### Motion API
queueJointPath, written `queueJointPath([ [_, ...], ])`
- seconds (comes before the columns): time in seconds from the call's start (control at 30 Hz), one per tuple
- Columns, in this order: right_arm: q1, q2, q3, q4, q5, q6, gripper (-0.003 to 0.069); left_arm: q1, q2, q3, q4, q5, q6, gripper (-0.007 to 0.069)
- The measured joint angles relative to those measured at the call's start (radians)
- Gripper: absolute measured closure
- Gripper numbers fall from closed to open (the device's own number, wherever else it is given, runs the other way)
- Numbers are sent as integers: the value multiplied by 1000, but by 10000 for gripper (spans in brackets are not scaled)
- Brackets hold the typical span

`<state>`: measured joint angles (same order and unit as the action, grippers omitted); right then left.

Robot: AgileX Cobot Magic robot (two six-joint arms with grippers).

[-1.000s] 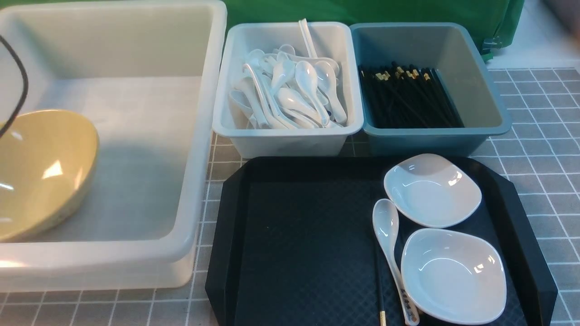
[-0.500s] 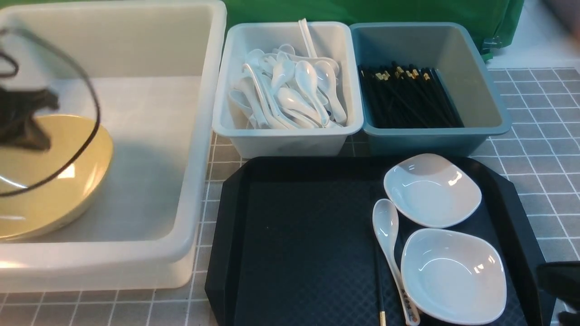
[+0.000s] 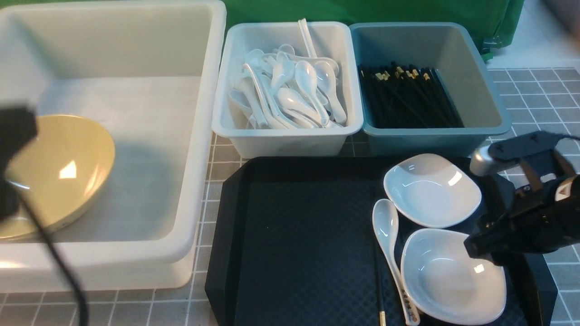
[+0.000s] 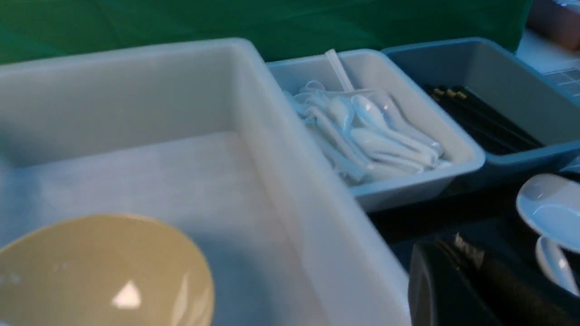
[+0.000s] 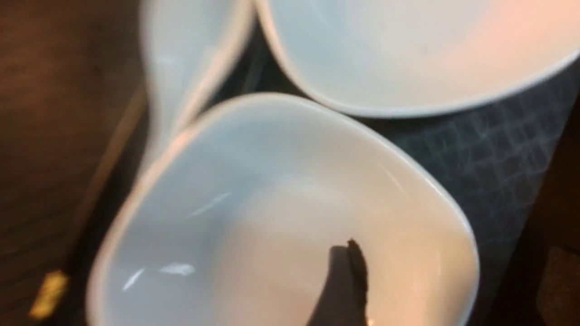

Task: On grey table put chopsticks spoon bowls plates into blue grey white boxes.
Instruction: 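Reach for and grasp the small white dish on the black tray, then place the white bowl into the white bin on top of the stacked bowls with the right gripper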

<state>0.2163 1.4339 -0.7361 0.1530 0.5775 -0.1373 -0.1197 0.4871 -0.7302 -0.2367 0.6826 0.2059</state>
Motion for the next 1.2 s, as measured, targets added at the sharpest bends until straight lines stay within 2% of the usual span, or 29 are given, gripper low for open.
queueJointPath([
  [0.1,-5,69,-2,6,-16,6,95,0,-118,112,108,14,-69,634],
  [0.13,-5,112,-2,23,-34,8,106,0,-201,184,195,36,-141,634],
  [0.2,-5,143,-4,44,-46,6,137,-1,-265,219,281,48,-213,634],
  [0.4,-7,121,-12,70,-23,-18,426,-1,-417,299,559,89,-442,634],
  [0.47,-7,93,-21,70,1,-23,459,-1,-427,306,580,98,-466,634],
  [0.5,-7,42,-42,71,51,-28,526,-1,-432,310,595,99,-487,633],
  [0.57,-7,-14,-86,70,104,-32,579,-1,-432,317,605,85,-497,633],
  [0.67,15,-112,-199,92,172,-41,592,-1,-432,340,614,39,-502,633],
  [0.77,87,-149,-337,191,141,-67,592,-1,-432,360,616,-2,-498,633],
  [0.87,239,-91,-495,274,51,-109,592,-1,-432,372,618,-27,-498,633],
  [0.97,387,55,-662,299,3,-137,592,-1,-432,374,619,-35,-498,633],
  [1.0,395,82,-675,299,3,-139,592,-1,-432,374,619,-35,-498,633],
  [1.07,464,239,-843,285,24,-141,592,-1,-432,375,619,-35,-498,633],
  [1.13,512,407,-1005,195,77,-80,592,-1,-433,375,619,-35,-498,633],
  [1.17,515,407,-1022,195,77,-70,592,-1,-433,375,619,-35,-498,633],
  [1.2,541,545,-1189,76,155,26,592,-1,-434,375,619,-35,-498,633],
])
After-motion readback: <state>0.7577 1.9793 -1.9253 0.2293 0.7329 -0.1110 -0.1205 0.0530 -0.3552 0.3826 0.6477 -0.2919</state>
